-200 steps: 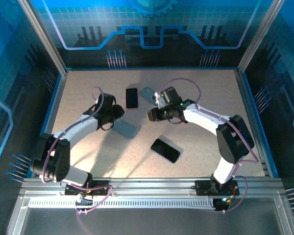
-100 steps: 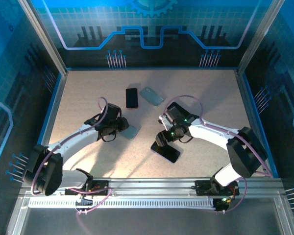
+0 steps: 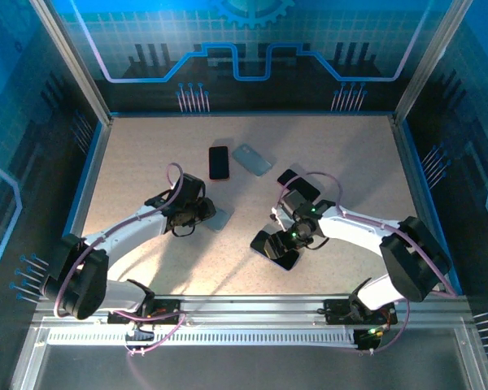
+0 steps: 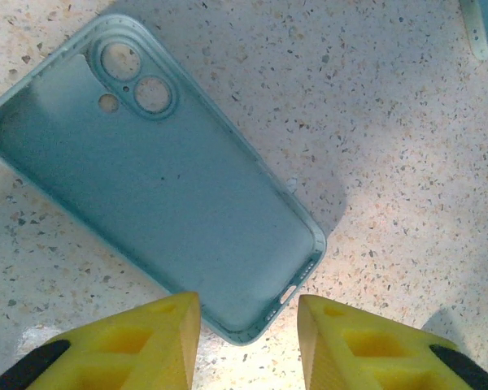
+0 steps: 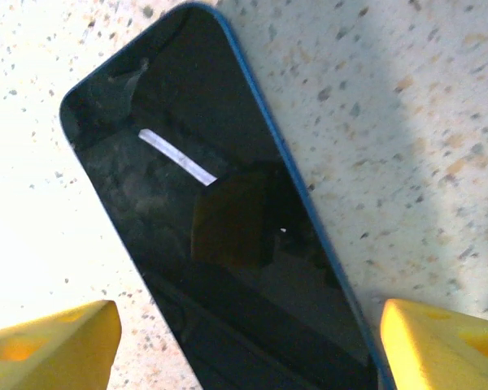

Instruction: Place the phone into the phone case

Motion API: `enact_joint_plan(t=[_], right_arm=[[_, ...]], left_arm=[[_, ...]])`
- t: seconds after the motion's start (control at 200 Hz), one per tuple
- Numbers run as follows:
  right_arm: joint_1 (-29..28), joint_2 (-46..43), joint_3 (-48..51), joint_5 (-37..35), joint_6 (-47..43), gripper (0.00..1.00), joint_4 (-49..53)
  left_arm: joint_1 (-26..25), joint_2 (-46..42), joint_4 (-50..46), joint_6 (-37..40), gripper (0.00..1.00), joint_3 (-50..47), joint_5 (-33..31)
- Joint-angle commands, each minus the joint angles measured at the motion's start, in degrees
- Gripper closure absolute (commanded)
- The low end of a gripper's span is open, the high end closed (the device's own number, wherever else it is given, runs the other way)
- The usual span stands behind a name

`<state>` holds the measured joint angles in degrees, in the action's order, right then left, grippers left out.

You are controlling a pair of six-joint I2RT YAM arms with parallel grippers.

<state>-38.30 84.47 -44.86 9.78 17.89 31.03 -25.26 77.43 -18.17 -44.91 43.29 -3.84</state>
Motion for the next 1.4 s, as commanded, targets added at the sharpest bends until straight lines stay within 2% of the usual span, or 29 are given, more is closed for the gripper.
enact_joint_plan(t=[0.0,0.39,0.52,0.64,0.8,1.036,1.396], right_arm=[[-0.59,-1.87,1.24,3.83,2.26,0.16,0.12],[-4.98,-2.69,0.77,4.67,6.36,0.17,1.26],[-6.77,-3.1,-1.42,-1.4,5.59,0.18,4.32],[-6.4,-2.8,-2.05,-8.17,3.71,0.14,5.79],[-5.21,-0.41,-1.64,-9.24,2.75,0.14,4.39],[-5.09,1.4,0.33,-6.07,3.78,0.15,2.09],[-5.84,-3.58,2.61,2.07,9.38,0.15,0.0]], left_arm=[[-0.41,0.42,-1.57,0.43,0.63,0.81,-1.24],[-0.4,-1.23,-0.8,-0.29,0.63,-1.09,-1.53],[-0.38,-1.29,-0.94,0.1,0.63,-0.91,-1.79],[-0.41,-1.91,0.01,-0.56,0.63,-1.95,-1.77],[-0.43,-2.28,0.42,-0.71,0.63,-2.51,-1.96],[-0.36,-2.33,0.0,-0.23,0.63,-2.28,-2.62],[-0.36,-2.19,-0.09,0.32,0.63,-2.03,-3.29]])
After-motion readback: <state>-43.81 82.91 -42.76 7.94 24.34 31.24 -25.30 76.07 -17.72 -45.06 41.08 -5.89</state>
